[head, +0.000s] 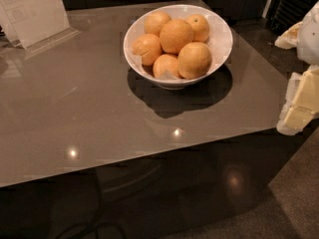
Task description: Pick orange from white bowl
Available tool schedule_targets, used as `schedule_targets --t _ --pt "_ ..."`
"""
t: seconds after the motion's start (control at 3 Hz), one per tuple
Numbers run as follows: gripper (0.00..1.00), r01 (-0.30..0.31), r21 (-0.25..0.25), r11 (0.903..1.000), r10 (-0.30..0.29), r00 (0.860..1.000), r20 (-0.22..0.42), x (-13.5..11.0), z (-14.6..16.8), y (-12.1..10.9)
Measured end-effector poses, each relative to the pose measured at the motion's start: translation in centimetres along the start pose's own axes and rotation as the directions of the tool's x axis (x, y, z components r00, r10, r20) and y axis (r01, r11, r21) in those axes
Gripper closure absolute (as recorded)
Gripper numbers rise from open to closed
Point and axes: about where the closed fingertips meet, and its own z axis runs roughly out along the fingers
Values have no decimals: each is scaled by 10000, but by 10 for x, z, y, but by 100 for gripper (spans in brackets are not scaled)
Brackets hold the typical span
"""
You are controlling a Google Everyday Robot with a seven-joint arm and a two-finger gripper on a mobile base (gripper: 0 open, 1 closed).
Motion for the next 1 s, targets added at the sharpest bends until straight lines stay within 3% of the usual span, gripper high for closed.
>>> schedule_targets --t 0.33,0.67,1.0 --pt "0 -2 1 10000 2 10000 2 0 0 0" --pt "0 -401 235 9989 392 9985 370 -5 -3 -5" --pt "0 -1032 329 9941 971 9837 1512 -21 1 -30"
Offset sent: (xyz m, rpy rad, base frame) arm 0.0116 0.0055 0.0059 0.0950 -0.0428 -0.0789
